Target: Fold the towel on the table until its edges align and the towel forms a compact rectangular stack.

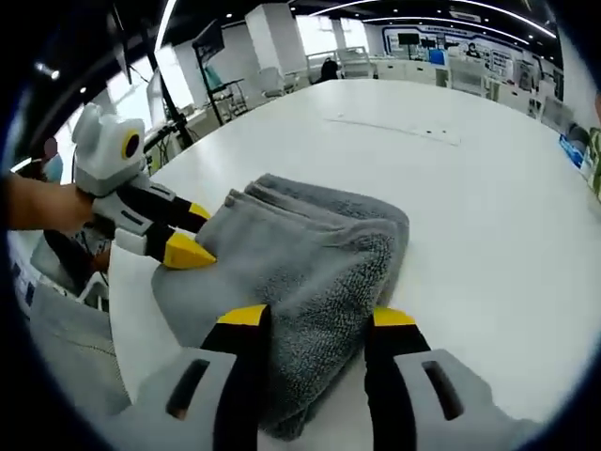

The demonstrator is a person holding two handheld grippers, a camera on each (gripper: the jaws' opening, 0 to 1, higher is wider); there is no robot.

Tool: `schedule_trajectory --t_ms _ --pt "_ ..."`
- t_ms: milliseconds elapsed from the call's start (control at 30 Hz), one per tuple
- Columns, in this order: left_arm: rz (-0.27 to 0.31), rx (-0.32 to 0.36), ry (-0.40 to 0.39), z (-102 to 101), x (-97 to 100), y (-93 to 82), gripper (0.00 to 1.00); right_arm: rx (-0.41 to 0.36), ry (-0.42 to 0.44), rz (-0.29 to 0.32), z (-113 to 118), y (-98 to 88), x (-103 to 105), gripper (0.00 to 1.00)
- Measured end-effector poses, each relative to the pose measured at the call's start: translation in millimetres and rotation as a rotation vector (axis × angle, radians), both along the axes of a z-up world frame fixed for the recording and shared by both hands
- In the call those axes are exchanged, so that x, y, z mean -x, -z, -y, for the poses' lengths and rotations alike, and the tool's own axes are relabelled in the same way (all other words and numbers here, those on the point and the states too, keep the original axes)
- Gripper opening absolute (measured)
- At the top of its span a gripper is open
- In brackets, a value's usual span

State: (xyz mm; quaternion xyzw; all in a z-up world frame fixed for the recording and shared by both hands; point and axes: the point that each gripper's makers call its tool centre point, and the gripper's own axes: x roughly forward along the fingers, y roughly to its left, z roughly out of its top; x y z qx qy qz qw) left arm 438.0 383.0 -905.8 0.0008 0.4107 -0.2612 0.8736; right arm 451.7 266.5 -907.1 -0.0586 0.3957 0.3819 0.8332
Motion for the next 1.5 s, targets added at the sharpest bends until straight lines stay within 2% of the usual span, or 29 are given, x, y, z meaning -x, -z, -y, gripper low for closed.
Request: schedule_trajectory --t_ms 233,667,867,1133,1333,1433,1500 --pt "0.018 -0.015 0.014 2.2 -10.8 -0.9 0.29 0.009 0.038 0.021 -0.6 2.4 -5.2 0.38" --pt "0.008 -0.05 0.046 3.7 -37.2 -4.8 0.29 0.023 0.059 0.058 -0.2 3.0 -35.8 0.38" --pt "0.004 -0.054 0.048 6.8 -44.4 -7.5 0.28 0.034 0.053 0.07 1.6 1.8 -45.7 0.38" --pt "0.009 -0.071 0.065 9.7 -51.1 -9.6 0.28 0.028 0.088 0.067 6.8 2.5 -54.2 0.38" --pt "-0.015 -0.038 0.017 4.4 -49.7 -12.0 0.32 -0.018 0.136 0.042 11.4 -1.1 -57.2 0.41" --pt "0.025 -0.055 0.03 3.0 -52.1 -18.9 0.35 -0.055 0.177 0.078 15.7 -12.8 -62.0 0.42" --pt "0.058 -0.04 0.016 2.4 -56.4 -26.2 0.35 -0.08 0.19 0.098 16.8 -21.8 -62.6 0.43"
